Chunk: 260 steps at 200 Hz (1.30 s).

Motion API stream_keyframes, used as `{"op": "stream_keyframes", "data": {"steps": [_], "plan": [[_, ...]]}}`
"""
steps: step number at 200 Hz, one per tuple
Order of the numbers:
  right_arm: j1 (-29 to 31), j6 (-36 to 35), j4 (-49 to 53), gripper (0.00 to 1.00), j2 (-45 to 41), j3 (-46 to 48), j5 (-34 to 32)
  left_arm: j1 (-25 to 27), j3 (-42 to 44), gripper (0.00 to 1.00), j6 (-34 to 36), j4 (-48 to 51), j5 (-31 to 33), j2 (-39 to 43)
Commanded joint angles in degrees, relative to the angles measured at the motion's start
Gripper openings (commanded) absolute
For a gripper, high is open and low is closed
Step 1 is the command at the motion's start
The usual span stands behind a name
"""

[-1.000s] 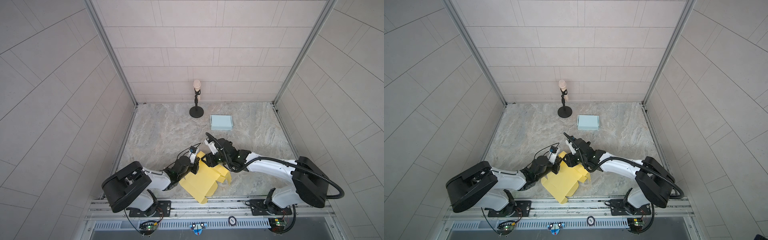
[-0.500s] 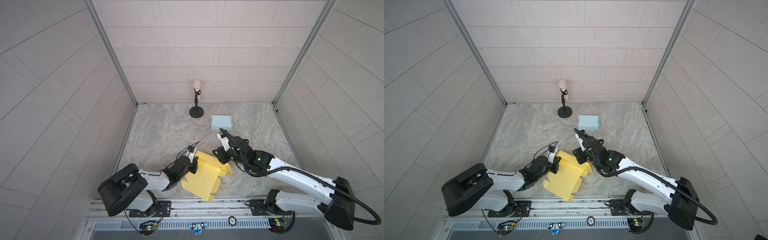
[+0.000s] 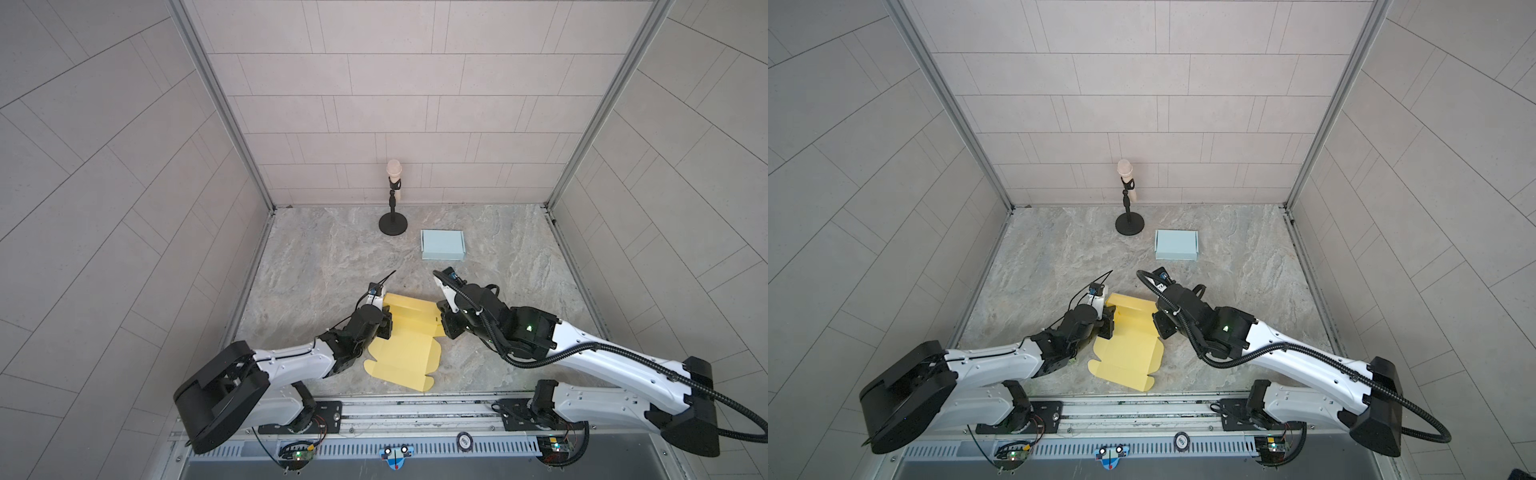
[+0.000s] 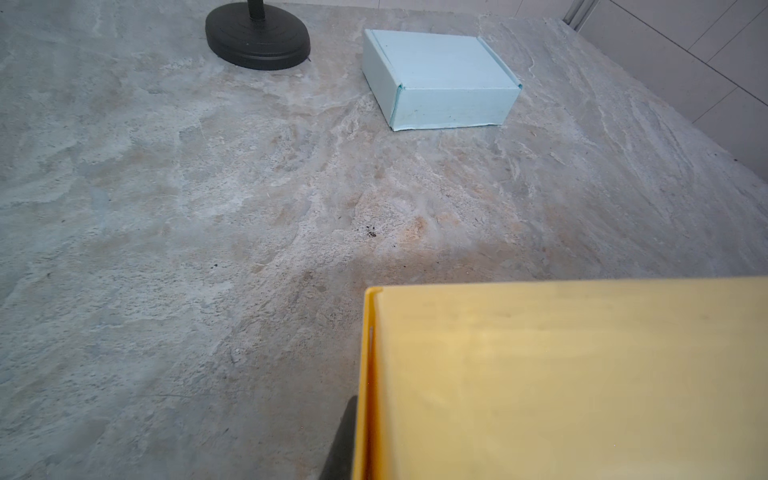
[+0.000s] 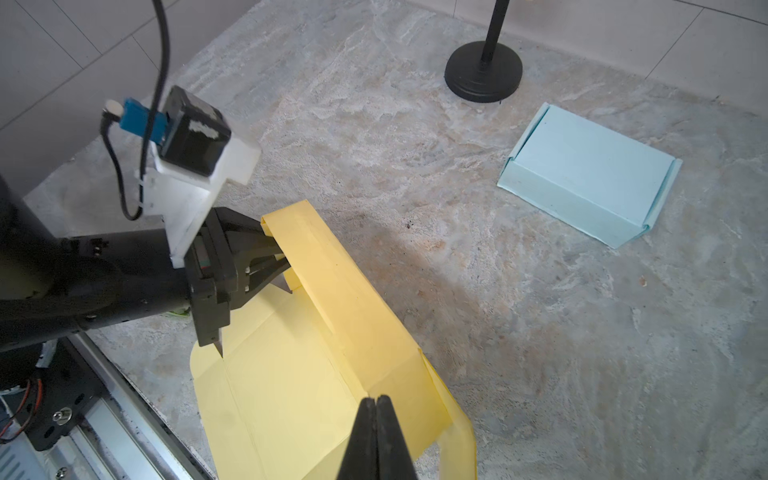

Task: Fold the paper box

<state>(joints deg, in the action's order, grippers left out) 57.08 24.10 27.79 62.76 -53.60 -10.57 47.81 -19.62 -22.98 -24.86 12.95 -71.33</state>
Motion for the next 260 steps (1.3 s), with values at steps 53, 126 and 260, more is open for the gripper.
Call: {"op": "stream_keyframes", "data": {"steps": [53, 126, 260], "plan": [[0.2, 2.1, 1.9, 0.0, 3.8, 0.9, -5.4, 0.2, -2.0, 0.06, -3.2, 6.3, 0.9, 3.9], [0.2, 2.3, -4.0, 0.01, 2.3, 4.4, -2.3, 0.2, -3.9, 0.06, -4.8, 9.8, -0.6, 6.8], [0.2, -1.8, -12.0, 0.26, -5.6, 8.0, -0.2, -3.2, -3.4, 0.06, -6.7, 10.7, -6.1, 10.6]]}}
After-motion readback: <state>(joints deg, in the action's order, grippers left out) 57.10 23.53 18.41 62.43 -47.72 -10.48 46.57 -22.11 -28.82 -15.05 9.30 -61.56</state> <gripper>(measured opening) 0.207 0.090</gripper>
